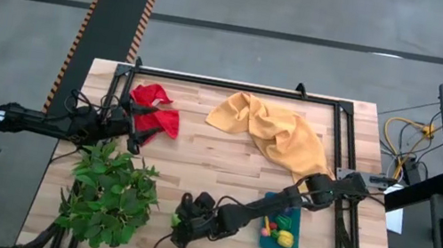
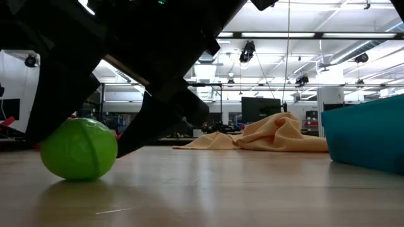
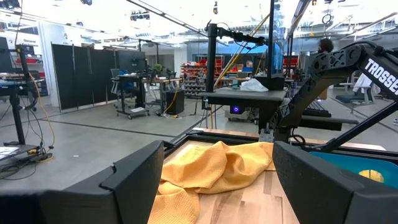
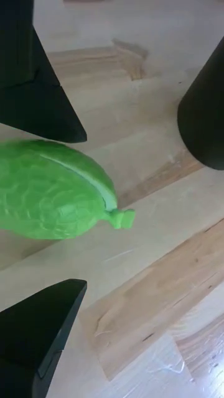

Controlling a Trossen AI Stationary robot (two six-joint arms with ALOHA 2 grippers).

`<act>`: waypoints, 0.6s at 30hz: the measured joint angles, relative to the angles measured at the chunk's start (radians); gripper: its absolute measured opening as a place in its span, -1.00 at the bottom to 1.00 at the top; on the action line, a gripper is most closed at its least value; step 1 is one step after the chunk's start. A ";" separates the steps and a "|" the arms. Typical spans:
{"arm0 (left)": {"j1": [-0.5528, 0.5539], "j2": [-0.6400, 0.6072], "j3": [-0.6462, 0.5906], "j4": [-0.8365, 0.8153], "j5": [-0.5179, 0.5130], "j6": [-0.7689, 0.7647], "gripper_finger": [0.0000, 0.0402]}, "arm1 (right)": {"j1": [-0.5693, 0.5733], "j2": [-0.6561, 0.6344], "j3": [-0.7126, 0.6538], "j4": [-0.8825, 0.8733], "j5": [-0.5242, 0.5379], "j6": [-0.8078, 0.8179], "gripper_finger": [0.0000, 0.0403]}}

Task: Pick and placing Produce into tupperware
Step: Put the green melon into the blue bin

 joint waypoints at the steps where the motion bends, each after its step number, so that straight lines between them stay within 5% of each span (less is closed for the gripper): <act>1: 0.000 0.000 0.000 0.000 0.000 0.000 0.43 | 0.000 0.000 -0.003 0.006 0.000 0.000 0.83; 18: 0.000 0.000 0.000 0.000 0.000 0.004 0.43 | -0.006 0.000 -0.057 0.085 -0.028 -0.001 0.82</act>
